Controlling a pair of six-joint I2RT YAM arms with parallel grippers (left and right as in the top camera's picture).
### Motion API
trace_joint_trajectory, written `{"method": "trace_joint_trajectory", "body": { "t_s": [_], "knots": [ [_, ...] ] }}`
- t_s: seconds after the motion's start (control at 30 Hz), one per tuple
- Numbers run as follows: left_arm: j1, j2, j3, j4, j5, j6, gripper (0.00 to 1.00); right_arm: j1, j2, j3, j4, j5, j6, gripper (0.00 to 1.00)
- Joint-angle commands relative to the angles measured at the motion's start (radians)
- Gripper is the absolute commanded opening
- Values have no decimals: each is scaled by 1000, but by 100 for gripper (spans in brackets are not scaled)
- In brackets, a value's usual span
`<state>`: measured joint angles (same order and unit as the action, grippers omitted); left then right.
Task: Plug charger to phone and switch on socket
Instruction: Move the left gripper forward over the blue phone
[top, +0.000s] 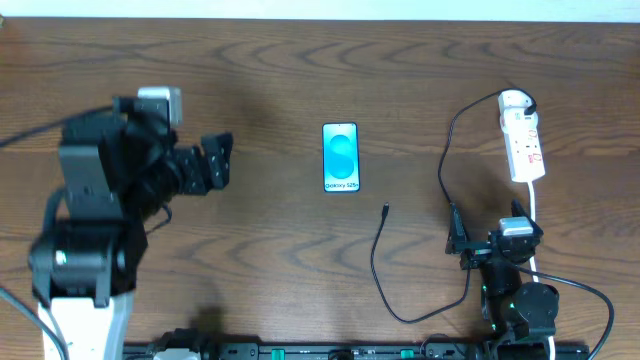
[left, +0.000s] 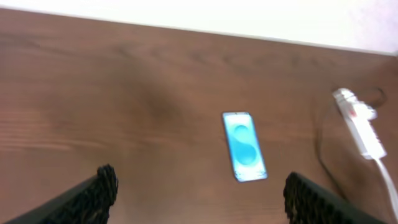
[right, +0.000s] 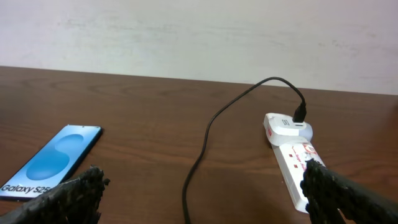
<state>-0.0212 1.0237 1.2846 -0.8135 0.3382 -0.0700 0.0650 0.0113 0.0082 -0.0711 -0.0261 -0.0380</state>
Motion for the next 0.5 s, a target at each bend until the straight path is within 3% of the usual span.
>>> {"method": "trace_joint_trajectory", "body": {
  "t_s": [0.0,0.23,0.47],
  "knots": [
    [4,117,138,-107,95,-31,87,-1,-6,-3,-4,5,-12,99],
    [-57,462,544,-553,-27,-41,88,-1,-6,-3,-4,5,-11,99],
    [-206,737,848,-745,-146,-125,87,-1,-6,-3,-4,5,-11,99]
  ]
}}
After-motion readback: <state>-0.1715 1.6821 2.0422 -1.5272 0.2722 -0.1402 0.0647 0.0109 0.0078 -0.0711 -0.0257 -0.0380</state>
